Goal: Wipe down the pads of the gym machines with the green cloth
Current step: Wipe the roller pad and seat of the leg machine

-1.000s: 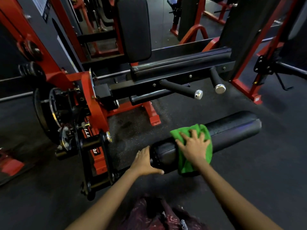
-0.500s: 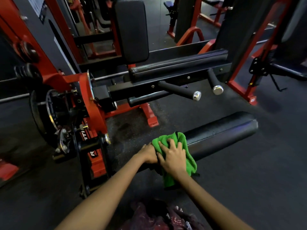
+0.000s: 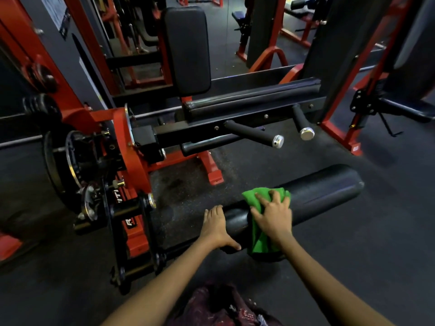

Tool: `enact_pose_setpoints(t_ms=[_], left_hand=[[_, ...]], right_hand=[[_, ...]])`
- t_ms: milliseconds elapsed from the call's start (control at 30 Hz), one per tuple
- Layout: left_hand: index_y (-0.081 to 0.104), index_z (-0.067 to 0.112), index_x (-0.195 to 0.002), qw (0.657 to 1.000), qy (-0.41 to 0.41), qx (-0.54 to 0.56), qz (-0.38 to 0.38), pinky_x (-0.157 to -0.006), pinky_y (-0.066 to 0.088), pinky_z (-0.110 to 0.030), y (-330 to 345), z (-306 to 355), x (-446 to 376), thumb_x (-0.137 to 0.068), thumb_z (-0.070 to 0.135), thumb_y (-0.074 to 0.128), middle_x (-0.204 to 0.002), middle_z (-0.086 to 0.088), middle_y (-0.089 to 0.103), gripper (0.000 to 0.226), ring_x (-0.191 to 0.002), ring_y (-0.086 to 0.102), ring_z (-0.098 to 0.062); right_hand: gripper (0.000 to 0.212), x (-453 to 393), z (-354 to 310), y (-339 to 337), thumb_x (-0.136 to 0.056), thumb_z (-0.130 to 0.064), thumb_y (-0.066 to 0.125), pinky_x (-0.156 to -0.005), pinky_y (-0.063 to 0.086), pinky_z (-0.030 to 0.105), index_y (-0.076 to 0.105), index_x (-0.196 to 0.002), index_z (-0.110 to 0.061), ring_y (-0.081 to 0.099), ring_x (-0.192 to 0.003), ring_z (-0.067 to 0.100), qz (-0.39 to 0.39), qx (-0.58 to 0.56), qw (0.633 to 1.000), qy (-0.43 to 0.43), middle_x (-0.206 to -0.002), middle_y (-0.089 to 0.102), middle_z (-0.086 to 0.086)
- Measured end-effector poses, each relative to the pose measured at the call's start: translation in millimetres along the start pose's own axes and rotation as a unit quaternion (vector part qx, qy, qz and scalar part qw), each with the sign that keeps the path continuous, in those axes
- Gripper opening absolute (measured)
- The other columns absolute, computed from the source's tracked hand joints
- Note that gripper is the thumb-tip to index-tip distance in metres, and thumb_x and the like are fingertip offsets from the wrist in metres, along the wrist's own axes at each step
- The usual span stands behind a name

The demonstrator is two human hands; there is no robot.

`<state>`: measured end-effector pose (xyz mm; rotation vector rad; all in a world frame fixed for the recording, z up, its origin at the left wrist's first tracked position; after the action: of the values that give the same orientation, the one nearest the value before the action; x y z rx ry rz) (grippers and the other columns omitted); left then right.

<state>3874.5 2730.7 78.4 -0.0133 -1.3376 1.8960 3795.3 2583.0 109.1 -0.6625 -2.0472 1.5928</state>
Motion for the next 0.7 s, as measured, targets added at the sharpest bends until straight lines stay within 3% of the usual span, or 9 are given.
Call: enact_pose_setpoints(t_ms=[67, 133, 200, 300, 433, 567, 633, 700], left_hand=[[0.004, -0.001, -0.148, 0.997, 0.025, 0.0, 0.078, -0.116, -0.012, -0.03, 12.7, -1.4, 7.4, -0.08, 0.036, 0.069, -0.157, -0.014, 0.01, 0.101, -0.147, 0.006, -0.025], [0.004, 0.001, -0.149, 0.989, 0.046, 0.024, 0.138, -0.111, -0.017, -0.023, 20.3, -3.2, 13.6, -0.09, 0.032, 0.046, -0.157, -0.016, 0.011, 0.079, -0.147, 0.007, -0.022], [0.004, -0.001, -0.148, 0.99, 0.06, 0.016, 0.13, -0.112, -0.014, -0.024, 23.0, -5.2, 15.3, -0.086, 0.035, 0.056, -0.157, -0.016, 0.008, 0.089, -0.147, 0.005, -0.024], [0.002, 0.0, -0.149, 0.995, 0.073, 0.003, 0.062, -0.117, -0.004, -0.03, 17.5, -10.7, 14.6, -0.066, 0.052, 0.078, -0.157, -0.012, 0.003, 0.124, -0.146, 0.002, -0.025], [0.021, 0.01, -0.147, 0.995, 0.076, 0.049, 0.034, -0.117, 0.017, -0.033, -13.8, -15.4, 7.9, -0.063, 0.06, 0.079, -0.15, -0.005, 0.024, 0.114, -0.14, 0.021, -0.023], [0.009, 0.006, -0.151, 0.999, 0.032, -0.004, -0.043, -0.12, 0.001, -0.04, -27.7, -18.3, -8.7, -0.061, 0.065, 0.076, -0.158, -0.009, 0.012, 0.127, -0.146, 0.009, -0.025], [0.019, 0.012, -0.151, 0.997, 0.022, -0.022, -0.064, -0.119, -0.001, -0.045, -25.9, -21.5, -16.6, -0.063, 0.063, 0.076, -0.156, -0.007, 0.023, 0.116, -0.145, 0.017, -0.023], [0.039, 0.025, -0.143, 0.996, 0.039, -0.024, -0.081, -0.118, 0.002, -0.05, -23.5, -23.3, -19.0, -0.076, 0.042, 0.072, -0.148, -0.001, 0.041, 0.077, -0.14, 0.03, -0.019]], right_hand=[[0.049, 25.5, -33.3, 11.2, -0.085, -0.05, 0.053, -0.087, 0.049, 0.048, 0.055, -0.132, -0.034, 0.035, -0.128, 0.045, 0.003, 0.007, 0.996, -0.083, -0.135, 0.046, 0.008], [0.048, 45.6, -51.2, 17.2, -0.077, -0.048, 0.052, -0.066, 0.055, 0.044, 0.066, -0.119, -0.03, 0.054, -0.107, 0.045, 0.0, 0.003, 0.992, -0.128, -0.115, 0.059, 0.008], [0.049, 45.5, -42.9, 16.3, -0.077, -0.051, 0.044, -0.057, 0.054, 0.041, 0.068, -0.114, -0.031, 0.059, -0.098, 0.043, 0.009, 0.024, 0.987, -0.156, -0.108, 0.063, 0.007], [0.044, 14.8, 2.0, 7.7, -0.085, -0.05, 0.047, -0.065, 0.053, 0.043, 0.063, -0.122, -0.032, 0.054, -0.104, 0.045, 0.037, 0.045, 0.99, -0.126, -0.118, 0.059, 0.009], [0.048, -22.8, 52.8, -7.5, -0.092, -0.052, 0.049, -0.09, 0.044, 0.049, 0.048, -0.137, -0.038, 0.029, -0.127, 0.041, 0.02, 0.023, 0.999, 0.015, -0.139, 0.038, 0.007], [0.048, -8.5, 15.8, -7.6, -0.093, -0.05, 0.046, -0.097, 0.038, 0.048, 0.044, -0.14, -0.038, 0.022, -0.132, 0.04, 0.019, 0.031, 0.999, 0.02, -0.144, 0.033, 0.007], [0.045, 15.3, -25.9, 1.7, -0.092, -0.05, 0.045, -0.094, 0.039, 0.047, 0.048, -0.136, -0.038, 0.029, -0.131, 0.041, -0.008, 0.035, 0.998, -0.043, -0.143, 0.038, 0.006], [0.043, 37.9, -57.4, 11.9, -0.084, -0.054, 0.044, -0.075, 0.048, 0.046, 0.063, -0.119, -0.036, 0.05, -0.109, 0.04, -0.034, 0.04, 0.992, -0.116, -0.125, 0.054, 0.007]])
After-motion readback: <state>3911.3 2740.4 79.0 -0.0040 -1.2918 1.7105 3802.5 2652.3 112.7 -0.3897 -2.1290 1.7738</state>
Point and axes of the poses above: each hand's wrist, its own x-axis away from the middle knuckle, its own y-axis out of the palm, z = x × y, the point moved 2 cm from there along -x, towards the middle knuckle
